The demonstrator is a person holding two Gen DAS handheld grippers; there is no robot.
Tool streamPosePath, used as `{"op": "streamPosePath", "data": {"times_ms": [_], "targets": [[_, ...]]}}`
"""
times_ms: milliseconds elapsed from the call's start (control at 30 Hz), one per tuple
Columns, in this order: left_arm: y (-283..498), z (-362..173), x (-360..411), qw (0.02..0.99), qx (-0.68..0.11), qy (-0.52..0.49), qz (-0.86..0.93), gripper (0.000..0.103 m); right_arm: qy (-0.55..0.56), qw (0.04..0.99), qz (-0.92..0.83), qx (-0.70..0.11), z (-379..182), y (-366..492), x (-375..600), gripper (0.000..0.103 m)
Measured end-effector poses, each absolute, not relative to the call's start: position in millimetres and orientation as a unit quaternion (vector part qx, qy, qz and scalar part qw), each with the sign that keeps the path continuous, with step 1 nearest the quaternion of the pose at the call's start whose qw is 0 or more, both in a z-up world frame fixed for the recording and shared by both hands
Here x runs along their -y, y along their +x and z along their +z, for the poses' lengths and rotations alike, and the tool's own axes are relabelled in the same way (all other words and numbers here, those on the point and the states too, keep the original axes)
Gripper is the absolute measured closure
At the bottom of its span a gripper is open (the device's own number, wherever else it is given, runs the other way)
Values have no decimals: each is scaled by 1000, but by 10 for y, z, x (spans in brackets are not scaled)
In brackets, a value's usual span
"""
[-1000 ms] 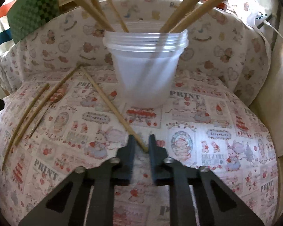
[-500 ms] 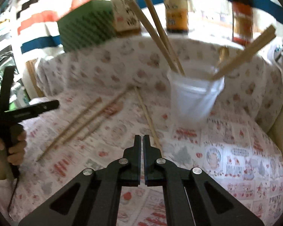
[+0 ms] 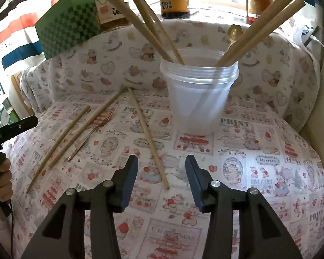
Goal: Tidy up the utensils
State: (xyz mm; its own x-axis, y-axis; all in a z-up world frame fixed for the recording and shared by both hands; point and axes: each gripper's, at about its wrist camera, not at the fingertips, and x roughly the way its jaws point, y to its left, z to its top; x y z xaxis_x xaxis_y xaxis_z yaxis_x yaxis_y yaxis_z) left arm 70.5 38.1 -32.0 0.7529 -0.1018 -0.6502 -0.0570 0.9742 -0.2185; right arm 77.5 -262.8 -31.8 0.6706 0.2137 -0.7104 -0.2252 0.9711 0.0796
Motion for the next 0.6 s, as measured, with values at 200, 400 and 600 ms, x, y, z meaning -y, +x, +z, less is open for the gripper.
{"op": "streamPosePath", "data": {"times_ms": [200, 400, 600], "targets": [[709, -327, -358, 929, -353, -106, -11, 1, -19, 905, 108, -411, -435, 872, 2526, 55], [751, -375, -288, 930, -358, -87, -6, 1, -37, 895, 89, -435, -532, 1028, 2400, 75], [724, -361, -275, 932, -354, -77, -6, 1, -47, 894, 92, -435, -537, 924, 2401, 95]]}}
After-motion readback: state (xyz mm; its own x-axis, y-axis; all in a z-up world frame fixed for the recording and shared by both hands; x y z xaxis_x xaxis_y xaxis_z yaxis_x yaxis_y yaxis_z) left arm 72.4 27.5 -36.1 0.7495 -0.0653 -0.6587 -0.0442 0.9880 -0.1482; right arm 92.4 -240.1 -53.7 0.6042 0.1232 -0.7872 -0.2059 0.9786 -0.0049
